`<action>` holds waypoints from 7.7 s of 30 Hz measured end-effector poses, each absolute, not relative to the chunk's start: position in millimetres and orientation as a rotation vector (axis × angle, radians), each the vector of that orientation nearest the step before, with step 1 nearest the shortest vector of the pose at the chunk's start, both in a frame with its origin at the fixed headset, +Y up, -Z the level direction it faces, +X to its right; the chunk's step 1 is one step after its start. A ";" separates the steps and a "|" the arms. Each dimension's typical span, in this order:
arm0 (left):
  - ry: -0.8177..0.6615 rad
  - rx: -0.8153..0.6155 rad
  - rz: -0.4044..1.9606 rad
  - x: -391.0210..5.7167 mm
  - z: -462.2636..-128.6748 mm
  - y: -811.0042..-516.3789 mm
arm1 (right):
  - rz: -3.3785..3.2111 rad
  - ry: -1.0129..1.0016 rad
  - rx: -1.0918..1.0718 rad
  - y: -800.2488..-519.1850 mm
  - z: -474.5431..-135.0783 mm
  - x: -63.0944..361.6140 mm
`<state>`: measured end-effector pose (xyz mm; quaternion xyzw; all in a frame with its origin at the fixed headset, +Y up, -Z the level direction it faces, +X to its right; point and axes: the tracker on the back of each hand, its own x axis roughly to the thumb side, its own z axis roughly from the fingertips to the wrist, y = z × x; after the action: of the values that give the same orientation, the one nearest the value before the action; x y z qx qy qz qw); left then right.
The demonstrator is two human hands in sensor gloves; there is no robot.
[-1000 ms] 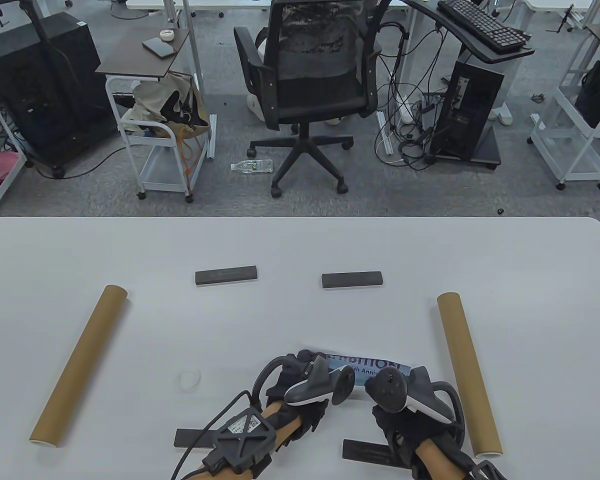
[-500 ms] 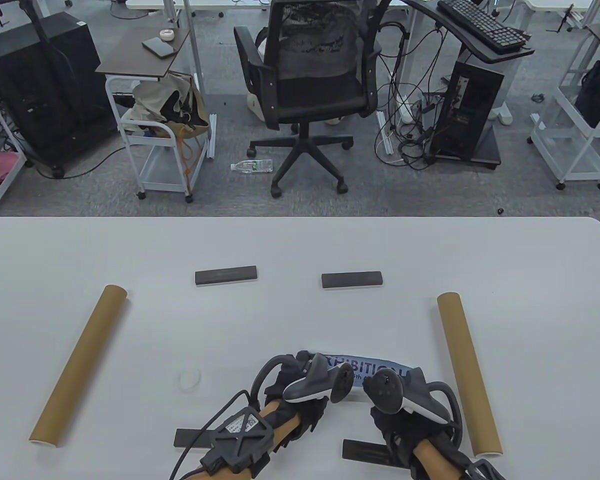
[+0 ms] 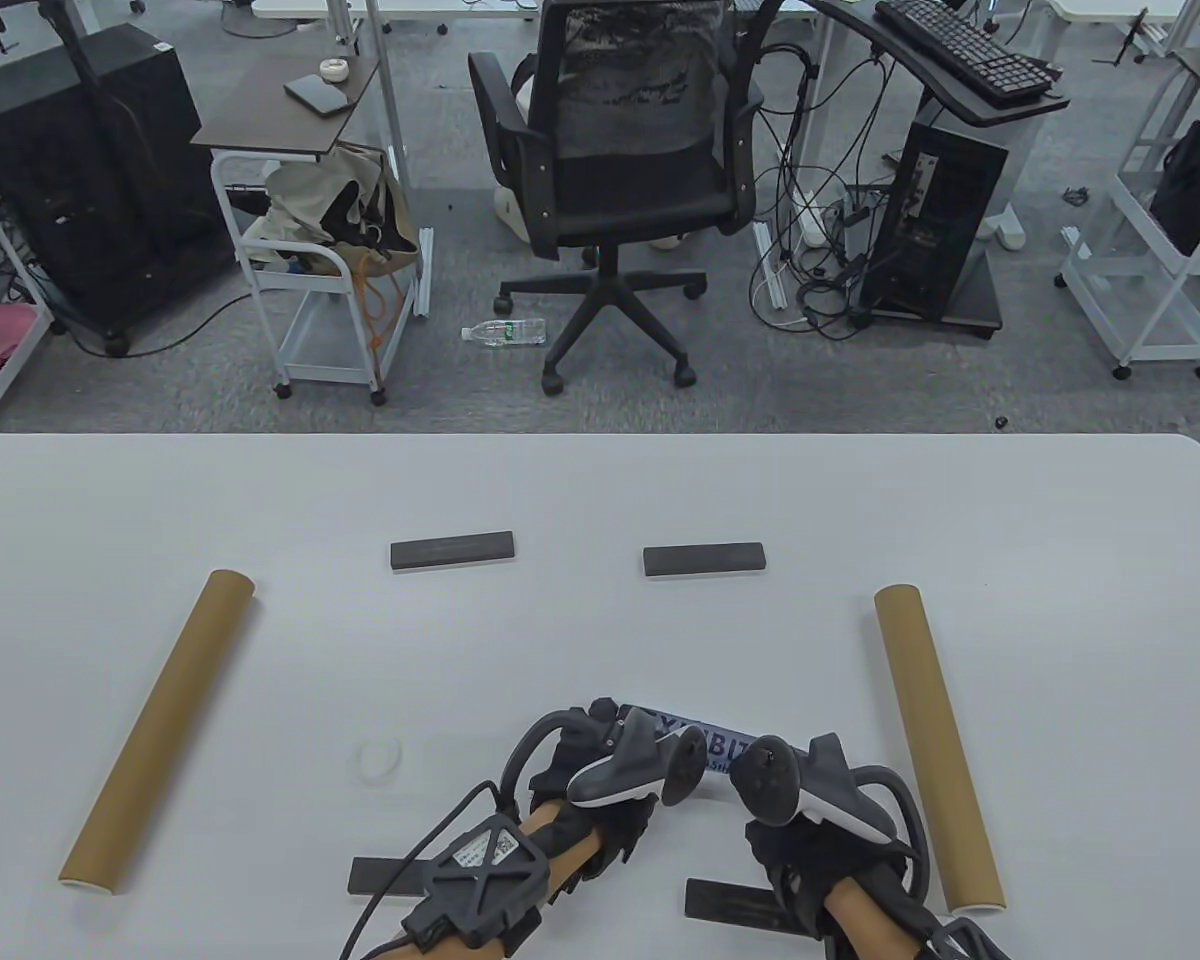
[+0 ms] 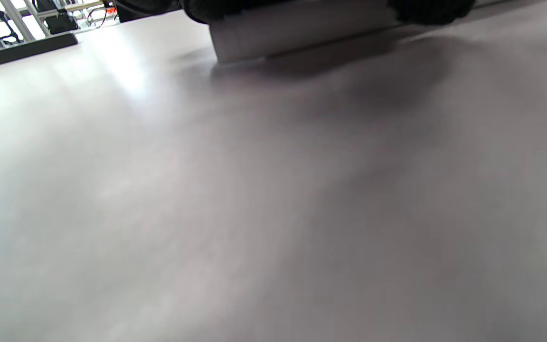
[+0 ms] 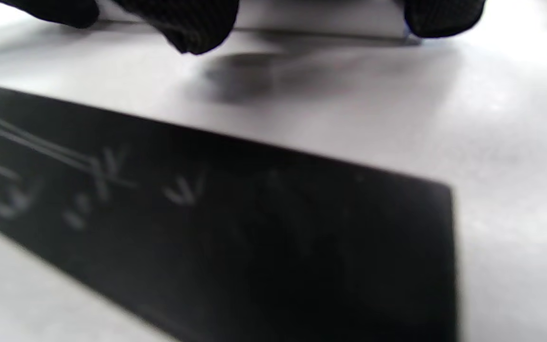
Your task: Roll up posters and store in mailing tubes
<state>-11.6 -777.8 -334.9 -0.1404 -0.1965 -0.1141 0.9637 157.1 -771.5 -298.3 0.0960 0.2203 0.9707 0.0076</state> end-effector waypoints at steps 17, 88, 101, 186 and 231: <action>-0.416 -0.234 -0.229 -13.8 -335.5 -777.2 | 3.069 0.675 0.301 -764.7 -296.0 155.5; -0.415 -0.266 -0.211 -21.1 -340.1 -779.2 | 3.050 0.614 0.322 -762.3 -296.6 156.8; -0.413 -0.264 -0.220 -22.6 -341.3 -779.2 | 3.047 0.504 0.330 -756.3 -295.2 156.5; -0.365 -0.229 1.424 -92.8 -349.8 -702.1 | 2.169 -0.241 0.371 -706.7 -277.0 210.6; -0.606 -0.142 1.221 -97.8 -353.7 -672.0 | 1.892 -0.074 0.335 -712.1 -289.3 231.0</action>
<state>-97.8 -672.0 -353.7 -0.0654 -0.2799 0.5637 0.7743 231.0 -712.1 -289.3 0.1429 -0.0315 0.8070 0.5722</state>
